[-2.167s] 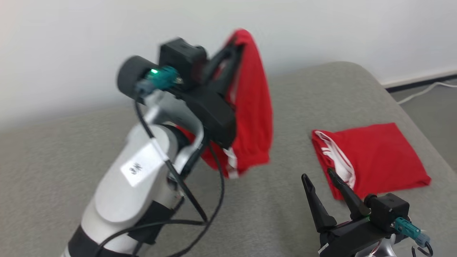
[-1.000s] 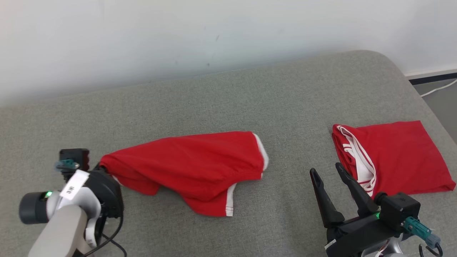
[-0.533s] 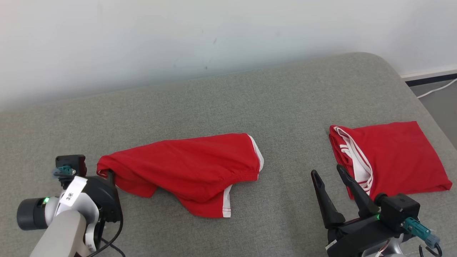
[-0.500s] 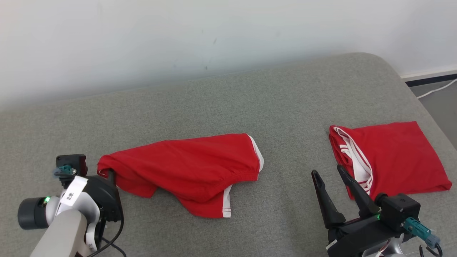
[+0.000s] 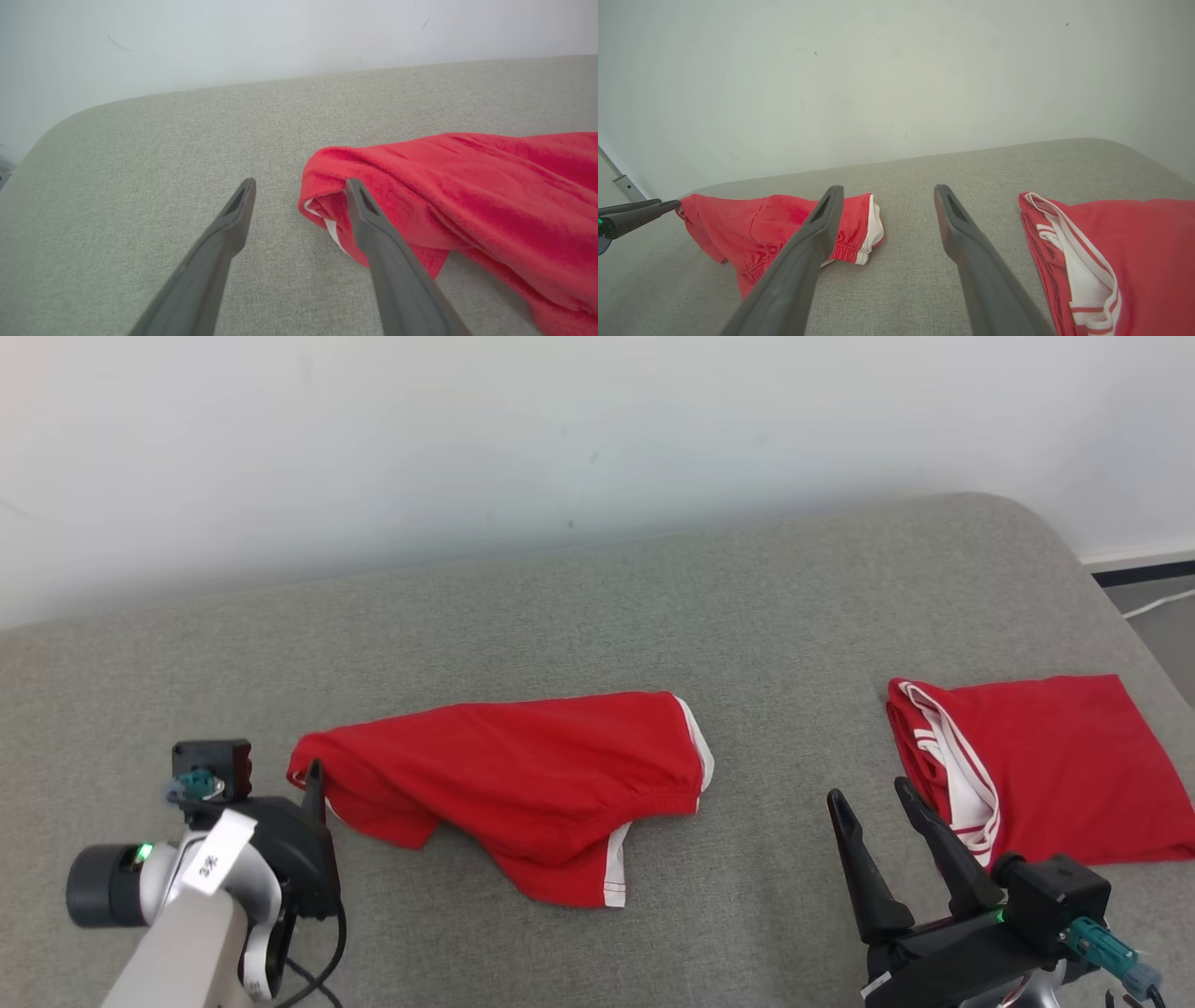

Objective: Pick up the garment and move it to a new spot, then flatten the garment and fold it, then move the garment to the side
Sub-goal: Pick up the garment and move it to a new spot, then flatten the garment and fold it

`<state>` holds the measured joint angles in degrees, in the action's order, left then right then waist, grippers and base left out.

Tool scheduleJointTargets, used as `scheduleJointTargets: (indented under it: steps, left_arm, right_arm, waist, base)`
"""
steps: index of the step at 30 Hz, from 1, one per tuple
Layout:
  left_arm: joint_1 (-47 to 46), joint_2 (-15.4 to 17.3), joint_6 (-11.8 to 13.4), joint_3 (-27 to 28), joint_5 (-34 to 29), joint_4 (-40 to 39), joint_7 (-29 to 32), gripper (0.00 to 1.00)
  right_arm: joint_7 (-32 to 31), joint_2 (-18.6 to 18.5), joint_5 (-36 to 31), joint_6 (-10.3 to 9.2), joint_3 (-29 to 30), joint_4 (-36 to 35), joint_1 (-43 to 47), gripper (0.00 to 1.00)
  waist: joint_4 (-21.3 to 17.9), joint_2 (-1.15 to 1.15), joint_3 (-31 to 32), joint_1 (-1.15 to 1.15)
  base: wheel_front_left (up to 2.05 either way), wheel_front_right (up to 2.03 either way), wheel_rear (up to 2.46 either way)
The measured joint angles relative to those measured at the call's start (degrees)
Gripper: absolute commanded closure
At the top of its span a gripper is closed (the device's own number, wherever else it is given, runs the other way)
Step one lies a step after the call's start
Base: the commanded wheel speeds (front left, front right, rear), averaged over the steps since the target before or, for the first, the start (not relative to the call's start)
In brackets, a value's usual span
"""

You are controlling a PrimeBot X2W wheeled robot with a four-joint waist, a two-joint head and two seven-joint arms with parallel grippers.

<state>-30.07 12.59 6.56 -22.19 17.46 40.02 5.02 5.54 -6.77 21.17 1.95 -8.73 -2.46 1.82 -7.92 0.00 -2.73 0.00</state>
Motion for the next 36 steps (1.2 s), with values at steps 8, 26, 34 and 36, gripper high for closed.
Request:
scheduleJointTargets:
  steps: [8,26,34,36]
  left_arm:
    - [5.7,-0.3,0.1,-0.7,-0.1,-8.5,-3.0,0.00]
    - [10.2,-6.3,-3.3,-12.1,-3.4,-24.9,-4.6,0.00]
    - [9.9,-7.2,-5.2,-14.0,-3.1,-26.2,-2.3,0.00]
    - [9.5,-7.2,-5.5,-14.1,-3.1,-25.9,-1.5,0.00]
  right_arm:
    - [0.1,-0.3,0.0,-0.49,0.8,-0.5,1.3,0.00]
    - [-0.4,0.0,0.0,-0.43,-1.2,-0.6,0.7,0.00]
    - [-0.6,0.1,0.0,-0.43,-1.4,-0.3,-0.1,0.00]
    - [-0.6,0.1,0.0,-0.41,-1.6,-0.2,-0.2,0.00]
  waist:
    - [1.8,0.00,0.5,0.00]
    - [0.9,0.00,0.8,0.00]
    - [-3.8,0.00,-0.2,0.00]
    - [-5.2,0.00,-0.6,0.00]
  base:
    - [0.00,0.00,0.00]
    - [0.00,0.00,0.00]
    - [0.00,0.00,0.00]
    - [0.00,0.00,0.00]
